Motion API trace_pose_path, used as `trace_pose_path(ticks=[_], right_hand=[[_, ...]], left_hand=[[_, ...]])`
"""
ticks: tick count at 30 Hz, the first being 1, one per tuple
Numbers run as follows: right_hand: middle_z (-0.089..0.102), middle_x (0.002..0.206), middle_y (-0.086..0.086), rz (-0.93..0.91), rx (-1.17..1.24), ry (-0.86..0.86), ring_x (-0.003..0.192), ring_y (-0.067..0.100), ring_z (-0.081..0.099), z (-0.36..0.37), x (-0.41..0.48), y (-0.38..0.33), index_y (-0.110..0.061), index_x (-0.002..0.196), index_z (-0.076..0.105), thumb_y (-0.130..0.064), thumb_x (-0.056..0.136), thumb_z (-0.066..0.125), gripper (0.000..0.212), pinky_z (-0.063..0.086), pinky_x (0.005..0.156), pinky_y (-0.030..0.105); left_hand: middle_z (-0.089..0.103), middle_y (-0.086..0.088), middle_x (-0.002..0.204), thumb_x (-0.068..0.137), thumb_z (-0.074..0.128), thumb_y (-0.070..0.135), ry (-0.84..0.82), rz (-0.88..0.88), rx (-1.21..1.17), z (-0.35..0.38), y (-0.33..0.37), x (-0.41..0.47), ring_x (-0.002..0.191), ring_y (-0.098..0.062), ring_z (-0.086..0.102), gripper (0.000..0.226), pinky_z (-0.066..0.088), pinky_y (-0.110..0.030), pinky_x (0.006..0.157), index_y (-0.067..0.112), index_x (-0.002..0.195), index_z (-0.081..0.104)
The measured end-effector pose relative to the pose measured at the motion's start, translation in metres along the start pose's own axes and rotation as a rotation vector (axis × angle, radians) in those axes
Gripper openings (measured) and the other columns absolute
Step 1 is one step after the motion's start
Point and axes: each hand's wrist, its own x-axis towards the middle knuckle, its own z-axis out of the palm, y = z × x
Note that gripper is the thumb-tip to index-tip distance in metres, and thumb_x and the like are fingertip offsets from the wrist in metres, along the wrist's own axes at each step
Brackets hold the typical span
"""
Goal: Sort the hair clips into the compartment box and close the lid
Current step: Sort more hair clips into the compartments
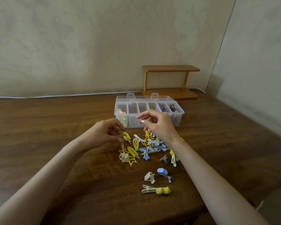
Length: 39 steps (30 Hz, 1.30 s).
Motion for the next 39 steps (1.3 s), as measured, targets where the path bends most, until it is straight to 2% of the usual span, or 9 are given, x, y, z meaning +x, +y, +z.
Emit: trace_pose_path(ticks=[3,7,11,14,22,27,30,35,39], right_hand=[[0.067,0.094,0.003,-0.013,0.006,-0.117,0.065,0.020,0.058,0.004,-0.002,0.000,-0.021,0.099,0.069,-0.001,0.086,0.061,0.025,0.048,0.060,0.015],[0.062,0.096,-0.002,-0.032,-0.021,-0.283,0.064,0.010,0.051,0.010,-0.005,-0.003,-0.024,0.109,0.068,0.001,0.082,0.065,0.037,0.048,0.062,0.016],[0.060,0.095,-0.005,-0.045,-0.036,-0.297,0.068,0.010,0.052,0.009,-0.005,-0.004,-0.025,0.108,0.067,-0.004,0.079,0.071,0.036,0.049,0.065,0.020],[0.062,0.091,-0.001,-0.040,-0.008,-0.292,0.064,0.000,0.053,0.009,-0.006,-0.007,-0.020,0.101,0.067,-0.008,0.077,0.074,0.028,0.047,0.059,0.016],[0.057,0.081,-0.007,-0.018,-0.015,-0.147,0.064,-0.004,0.051,0.003,-0.002,-0.001,-0.015,0.095,0.061,-0.010,0.077,0.074,0.023,0.045,0.062,0.014],[0.060,0.083,-0.008,0.046,-0.057,0.249,0.074,0.005,0.056,-0.019,0.011,0.009,-0.016,0.094,0.059,-0.022,0.078,0.074,0.023,0.047,0.065,0.018],[0.063,0.083,-0.008,0.052,-0.227,0.402,0.076,0.007,0.059,-0.033,0.023,0.018,-0.019,0.092,0.061,-0.028,0.078,0.074,0.021,0.047,0.065,0.021],[0.058,0.088,-0.008,0.055,-0.512,0.340,0.077,0.008,0.054,-0.036,0.039,0.021,-0.021,0.103,0.065,-0.034,0.080,0.072,0.027,0.036,0.056,0.016],[0.056,0.082,-0.010,0.021,-0.557,0.339,0.079,0.007,0.054,-0.033,0.037,0.021,-0.023,0.106,0.065,-0.033,0.081,0.071,0.028,0.034,0.057,0.015]], left_hand=[[0.068,-0.005,0.093,0.073,0.073,0.005,-0.022,-0.003,-0.153,0.004,0.002,-0.001,0.084,-0.012,0.066,0.031,0.054,-0.021,0.078,0.016,0.099,0.063],[0.069,-0.009,0.091,0.076,0.070,0.003,-0.023,-0.029,-0.291,0.007,0.010,-0.002,0.080,-0.011,0.066,0.025,0.053,-0.018,0.072,0.008,0.099,0.064],[0.069,-0.005,0.083,0.077,0.067,0.006,0.000,-0.030,-0.355,0.009,0.014,-0.002,0.072,-0.008,0.065,0.019,0.053,-0.018,0.065,0.007,0.097,0.066],[0.071,-0.006,0.084,0.077,0.066,0.005,0.045,-0.040,-0.414,0.011,0.014,-0.002,0.072,-0.011,0.067,0.020,0.052,-0.018,0.062,0.007,0.097,0.065],[0.074,-0.005,0.083,0.085,0.061,0.006,0.192,-0.066,-0.437,0.015,0.013,0.000,0.076,-0.012,0.069,0.009,0.052,-0.016,0.061,0.006,0.094,0.063],[0.074,-0.004,0.084,0.087,0.059,0.009,0.215,-0.068,-0.354,0.016,0.009,0.001,0.079,-0.015,0.069,0.006,0.055,-0.025,0.070,0.009,0.092,0.063],[0.074,-0.004,0.083,0.087,0.059,0.010,0.205,-0.051,-0.312,0.018,0.009,0.001,0.079,-0.015,0.069,0.007,0.055,-0.027,0.072,0.009,0.093,0.063],[0.074,-0.003,0.083,0.087,0.060,0.010,0.215,-0.035,-0.264,0.019,0.009,0.001,0.080,-0.012,0.069,0.006,0.054,-0.023,0.072,0.010,0.092,0.063],[0.072,0.003,0.083,0.084,0.064,0.012,0.261,-0.018,-0.155,0.017,0.007,0.002,0.080,-0.006,0.067,0.008,0.051,-0.013,0.067,0.015,0.091,0.064]])
